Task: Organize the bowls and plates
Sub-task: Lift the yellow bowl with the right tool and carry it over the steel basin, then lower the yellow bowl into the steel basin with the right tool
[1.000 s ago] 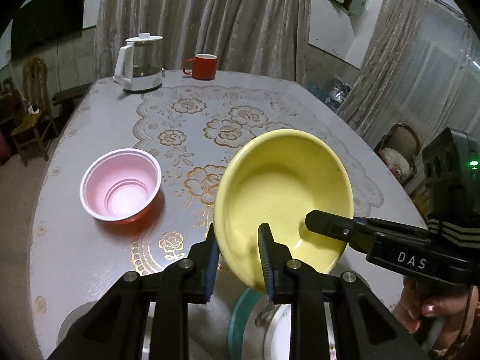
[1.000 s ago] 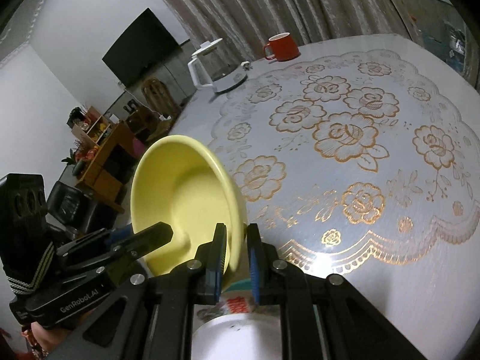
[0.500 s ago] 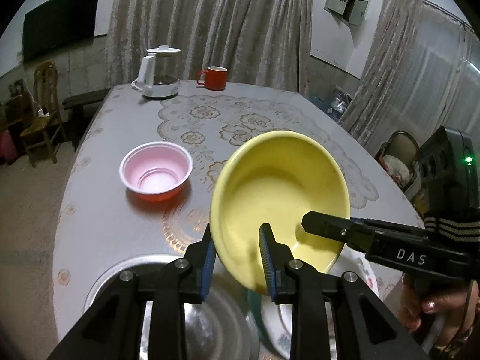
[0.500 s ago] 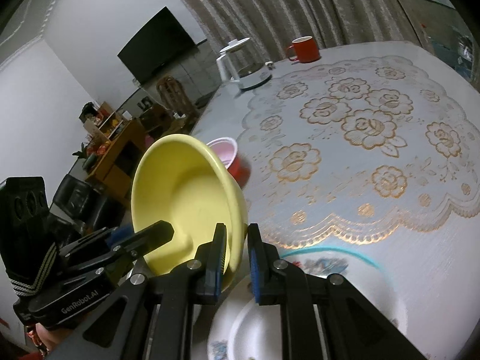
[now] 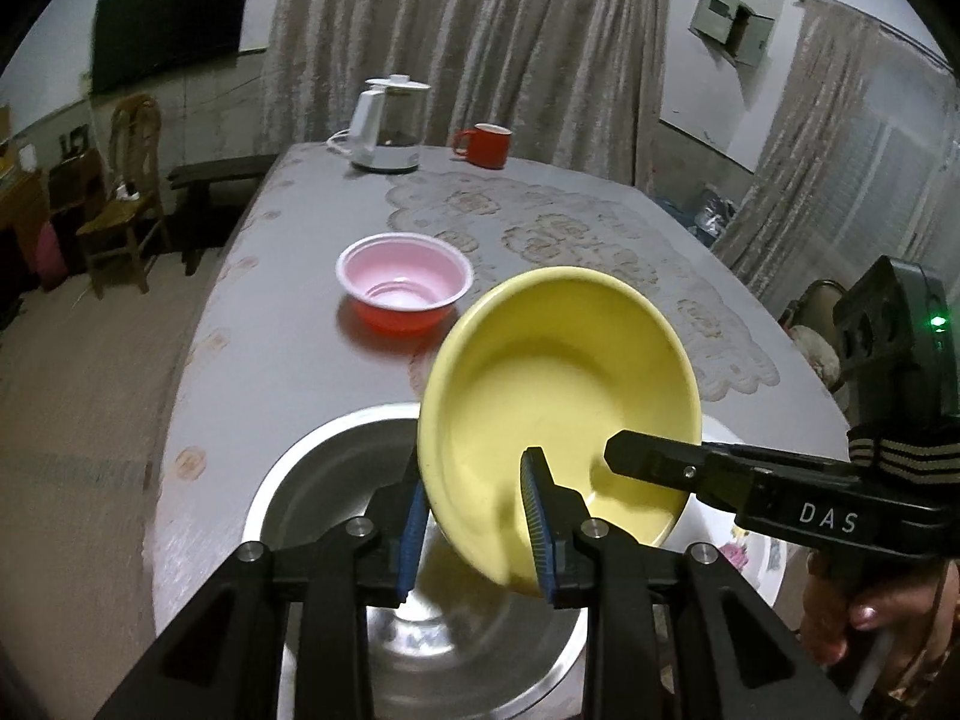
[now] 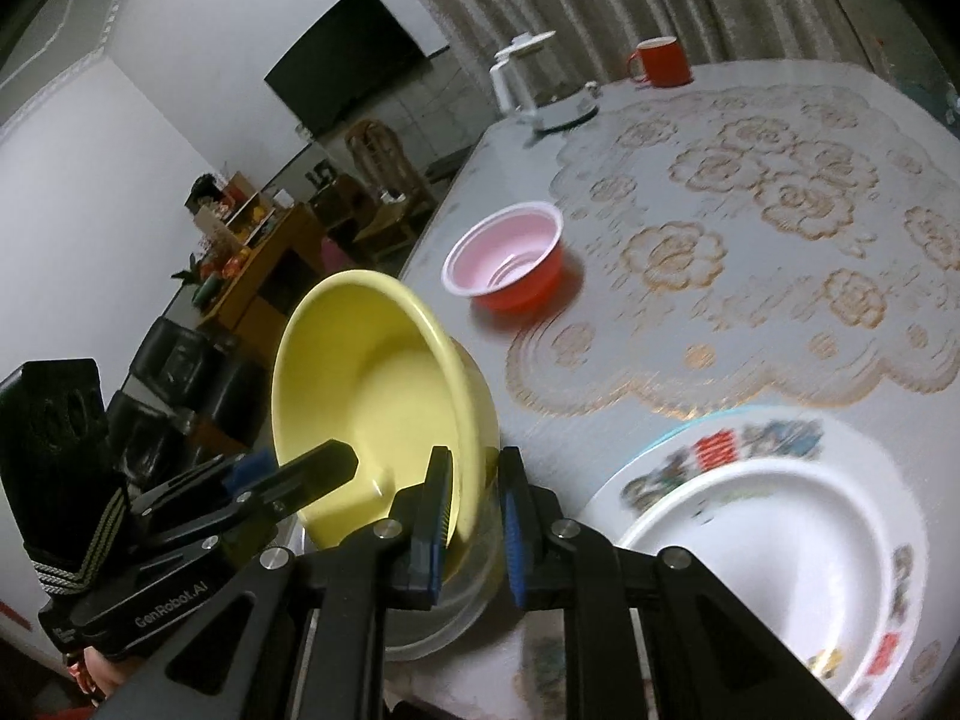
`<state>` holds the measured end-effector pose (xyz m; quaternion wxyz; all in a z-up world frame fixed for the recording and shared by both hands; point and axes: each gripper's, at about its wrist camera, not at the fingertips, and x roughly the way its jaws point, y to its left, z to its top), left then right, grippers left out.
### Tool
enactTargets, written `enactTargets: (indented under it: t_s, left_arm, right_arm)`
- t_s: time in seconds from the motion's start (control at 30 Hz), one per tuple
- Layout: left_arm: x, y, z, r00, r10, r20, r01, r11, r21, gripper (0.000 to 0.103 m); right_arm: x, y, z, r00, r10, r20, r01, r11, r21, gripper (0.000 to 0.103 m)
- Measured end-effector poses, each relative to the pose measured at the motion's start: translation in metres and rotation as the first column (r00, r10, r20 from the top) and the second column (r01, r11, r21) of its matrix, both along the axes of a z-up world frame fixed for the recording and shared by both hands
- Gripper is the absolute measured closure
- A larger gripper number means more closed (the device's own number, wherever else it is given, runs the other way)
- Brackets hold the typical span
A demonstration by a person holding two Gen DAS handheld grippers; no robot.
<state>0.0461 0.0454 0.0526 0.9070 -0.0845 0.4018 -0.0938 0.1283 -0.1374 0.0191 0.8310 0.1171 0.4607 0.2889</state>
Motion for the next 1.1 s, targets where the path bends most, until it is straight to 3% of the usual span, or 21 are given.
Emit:
enactTargets:
  t_s: [0.17,0.53,0.93,1.1]
  left_arm:
    - [-0.013,0.02,-0.009,1.0,0.025,-0.017,-0.025,0.999,-0.03,0.074]
    - [-0.022,0.038,-0.035,0.995,0.066,-0.072,-0.068,0.998,-0.014,0.074]
    - [-0.019,0.042,-0.056,0.99,0.079,-0.119,-0.079,0.997,0.009,0.074]
    - [-0.018,0.04,-0.058,0.99,0.074,-0.118,-0.071,0.997,0.026,0.073]
  right_arm:
    - [-0.008,0.018,-0.012,0.999,0.039,-0.034,-0.039,0.999,-0.005,0.087]
    - [-0.017,0.045,-0.039,0.989,0.101,-0.112,-0.105,0.994,-0.036,0.085]
    - [-0.014,0.054,-0.055,0.979,0.102,-0.178,-0.117,0.99,-0.077,0.083]
    - [-0.012,0.058,-0.053,0.98,0.094,-0.174,-0.113,0.988,-0.101,0.077]
